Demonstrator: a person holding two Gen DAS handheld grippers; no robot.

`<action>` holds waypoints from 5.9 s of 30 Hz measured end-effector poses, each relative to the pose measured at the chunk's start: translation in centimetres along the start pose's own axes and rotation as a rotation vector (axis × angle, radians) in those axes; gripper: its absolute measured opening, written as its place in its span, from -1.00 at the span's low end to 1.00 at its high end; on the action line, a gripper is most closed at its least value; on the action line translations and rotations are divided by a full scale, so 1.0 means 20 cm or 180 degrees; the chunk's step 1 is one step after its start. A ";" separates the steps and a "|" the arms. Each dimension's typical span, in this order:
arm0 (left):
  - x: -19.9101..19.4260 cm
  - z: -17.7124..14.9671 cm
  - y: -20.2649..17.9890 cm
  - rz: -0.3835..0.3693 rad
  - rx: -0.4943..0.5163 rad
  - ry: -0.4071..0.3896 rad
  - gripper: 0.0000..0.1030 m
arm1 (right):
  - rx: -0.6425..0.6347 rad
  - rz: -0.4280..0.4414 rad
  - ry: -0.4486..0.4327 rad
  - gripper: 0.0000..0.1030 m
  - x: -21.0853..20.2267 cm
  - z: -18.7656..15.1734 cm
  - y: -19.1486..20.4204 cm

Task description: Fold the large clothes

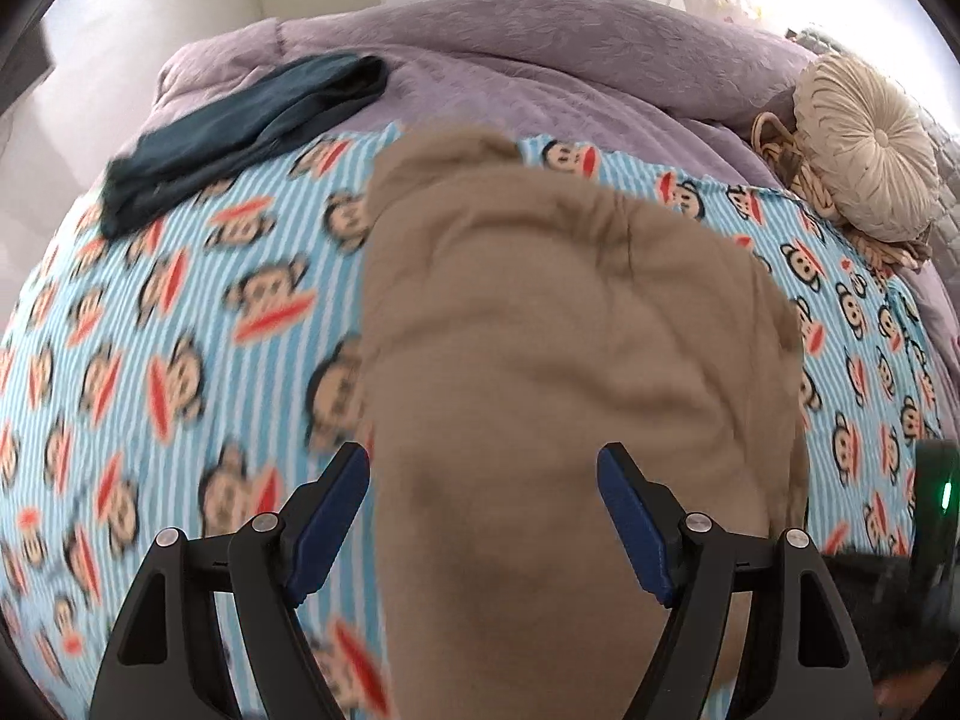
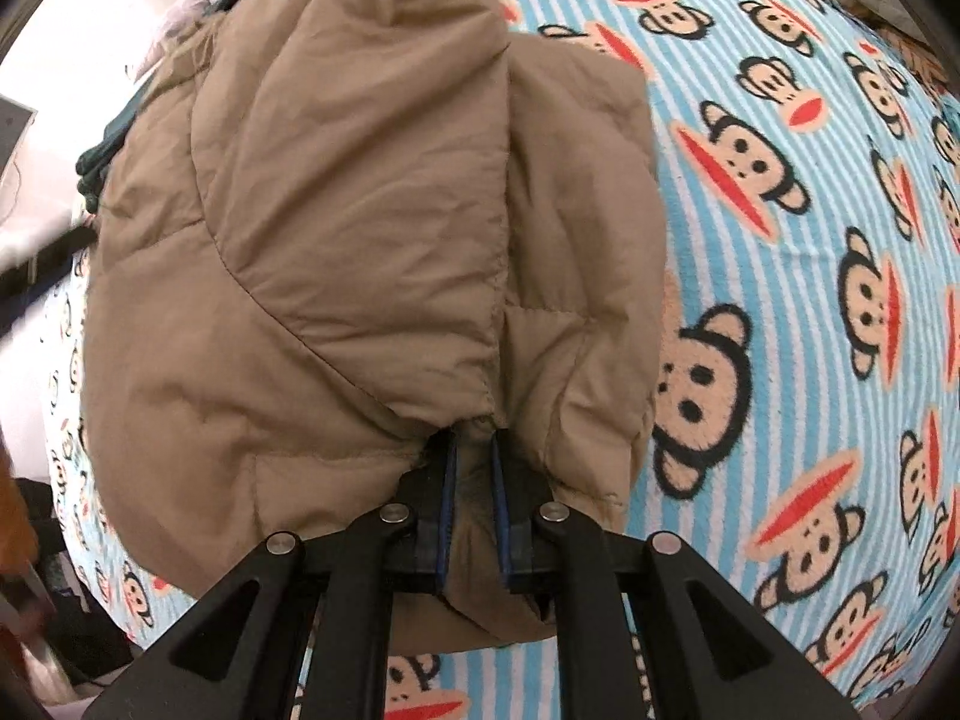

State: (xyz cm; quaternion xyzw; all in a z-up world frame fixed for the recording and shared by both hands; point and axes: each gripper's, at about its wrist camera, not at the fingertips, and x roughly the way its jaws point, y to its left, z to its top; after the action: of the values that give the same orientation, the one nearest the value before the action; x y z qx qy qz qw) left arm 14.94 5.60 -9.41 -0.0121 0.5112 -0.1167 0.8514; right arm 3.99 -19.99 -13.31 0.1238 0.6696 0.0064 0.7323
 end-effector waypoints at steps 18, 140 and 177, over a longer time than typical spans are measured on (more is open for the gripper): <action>0.09 -0.32 0.05 0.0152 -0.0094 0.0215 0.83 | -0.0035 -0.0170 0.0037 -0.74 -0.01 0.00 0.20; -1.08 -0.44 -0.05 0.0599 -0.0383 -0.0514 1.00 | -0.0281 -0.0380 -0.1266 0.73 -0.93 -0.40 0.47; -1.07 -0.42 -0.06 0.0604 -0.0242 -0.0504 1.00 | -0.0285 -0.0387 -0.1290 0.73 -0.95 -0.39 0.47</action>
State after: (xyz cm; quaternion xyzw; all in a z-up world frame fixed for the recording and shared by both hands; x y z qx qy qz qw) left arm -2.32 9.88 5.33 -0.0051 0.4453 -0.0148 0.8952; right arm -4.18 -12.83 6.46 0.0493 0.5140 -0.0330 0.8558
